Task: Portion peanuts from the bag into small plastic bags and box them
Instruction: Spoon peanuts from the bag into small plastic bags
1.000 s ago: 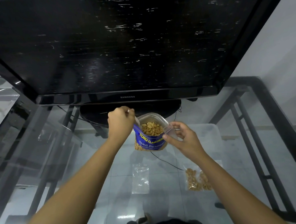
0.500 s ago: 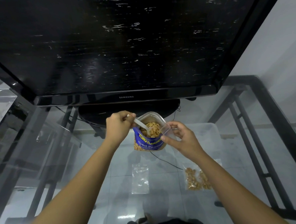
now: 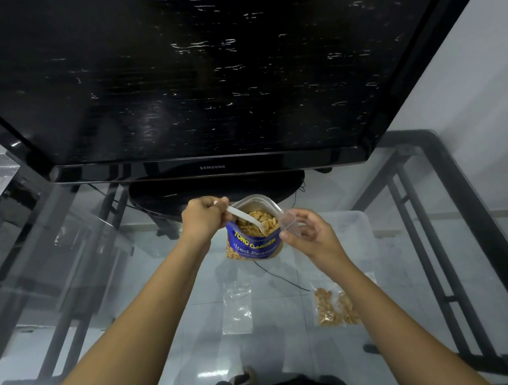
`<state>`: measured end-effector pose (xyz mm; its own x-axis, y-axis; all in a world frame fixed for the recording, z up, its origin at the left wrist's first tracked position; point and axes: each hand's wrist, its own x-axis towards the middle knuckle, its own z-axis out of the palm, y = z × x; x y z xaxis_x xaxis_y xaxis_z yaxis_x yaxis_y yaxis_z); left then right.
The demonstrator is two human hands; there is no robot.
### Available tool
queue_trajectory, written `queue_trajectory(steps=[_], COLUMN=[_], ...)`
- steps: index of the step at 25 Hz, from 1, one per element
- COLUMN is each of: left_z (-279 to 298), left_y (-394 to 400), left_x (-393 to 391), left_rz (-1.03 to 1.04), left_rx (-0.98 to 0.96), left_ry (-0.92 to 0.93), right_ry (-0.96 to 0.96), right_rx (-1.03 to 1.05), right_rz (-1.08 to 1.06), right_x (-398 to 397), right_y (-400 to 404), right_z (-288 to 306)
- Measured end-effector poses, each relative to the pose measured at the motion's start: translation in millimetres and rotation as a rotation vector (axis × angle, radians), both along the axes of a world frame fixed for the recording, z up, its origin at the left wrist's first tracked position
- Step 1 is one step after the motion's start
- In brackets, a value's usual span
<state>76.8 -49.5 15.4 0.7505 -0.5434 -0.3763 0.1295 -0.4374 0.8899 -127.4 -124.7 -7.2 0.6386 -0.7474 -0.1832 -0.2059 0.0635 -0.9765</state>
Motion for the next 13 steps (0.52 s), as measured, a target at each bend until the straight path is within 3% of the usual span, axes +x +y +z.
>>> queue_trajectory(steps=[6, 13], left_z=[-5.9, -4.6], left_y=[4.1, 12.8], left_x=[17.0, 38.2], left_rz=[0.010, 0.053], left_rx=[-0.021, -0.071], left_ry=[0.078, 0.081], right_ry=[0.108, 0.322], right_rx=[-0.167, -0.466], right_rz=[-0.106, -0.041], right_x=[-2.0, 10.1], right_y=[-4.2, -6.1], right_z=[9.5, 16.9])
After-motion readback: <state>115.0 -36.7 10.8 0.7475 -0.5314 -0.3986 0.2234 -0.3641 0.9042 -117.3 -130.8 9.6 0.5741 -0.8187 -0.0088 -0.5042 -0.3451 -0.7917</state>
